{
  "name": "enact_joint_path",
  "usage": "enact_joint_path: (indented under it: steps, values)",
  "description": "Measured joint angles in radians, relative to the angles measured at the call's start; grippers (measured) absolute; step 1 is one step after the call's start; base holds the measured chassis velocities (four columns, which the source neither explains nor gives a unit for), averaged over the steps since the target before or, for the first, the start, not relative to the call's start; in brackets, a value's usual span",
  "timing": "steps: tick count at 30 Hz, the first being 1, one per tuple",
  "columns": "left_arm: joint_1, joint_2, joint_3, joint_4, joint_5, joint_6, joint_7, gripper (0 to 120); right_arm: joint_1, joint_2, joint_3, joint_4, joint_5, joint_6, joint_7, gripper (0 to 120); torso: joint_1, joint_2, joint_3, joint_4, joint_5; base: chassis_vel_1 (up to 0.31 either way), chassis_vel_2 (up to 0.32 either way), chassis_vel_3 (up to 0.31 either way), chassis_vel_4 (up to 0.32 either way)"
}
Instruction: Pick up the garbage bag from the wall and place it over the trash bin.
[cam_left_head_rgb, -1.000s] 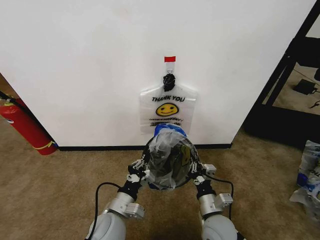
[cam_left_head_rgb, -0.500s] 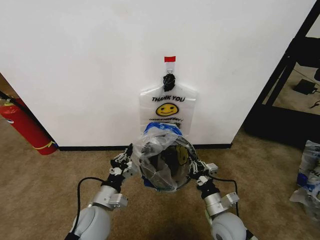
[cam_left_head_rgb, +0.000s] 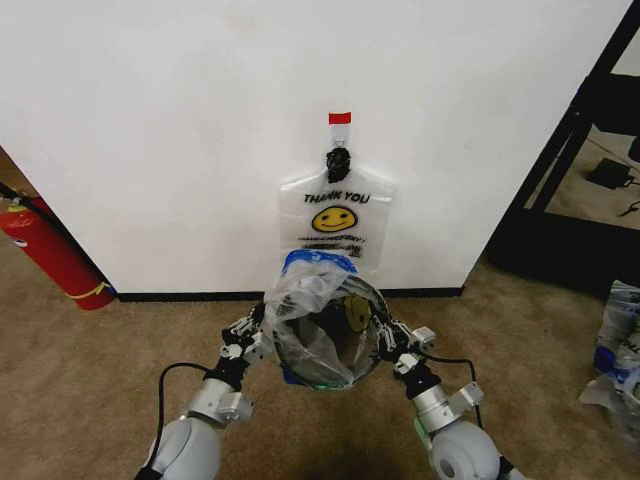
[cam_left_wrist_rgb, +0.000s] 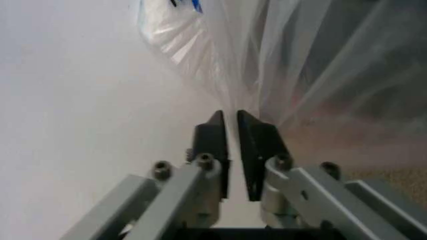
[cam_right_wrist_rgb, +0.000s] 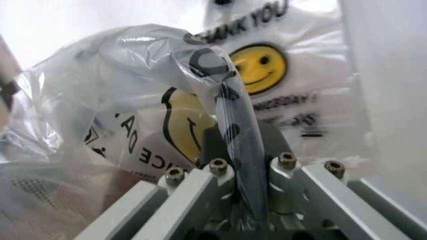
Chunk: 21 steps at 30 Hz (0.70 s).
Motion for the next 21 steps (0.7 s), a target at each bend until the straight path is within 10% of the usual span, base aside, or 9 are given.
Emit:
enact_joint_path:
  steps: [21]
  values:
    - [0.04, 0.012, -0.007, 0.039, -0.076, -0.103, -0.001, 88, 0.059, 0.014, 0.006, -0.093, 0.052, 0.03, -0.021, 0, 0.0, 0.0, 0.0, -0.0001, 0.0001, 0.0, 0.0, 0.0, 0.0]
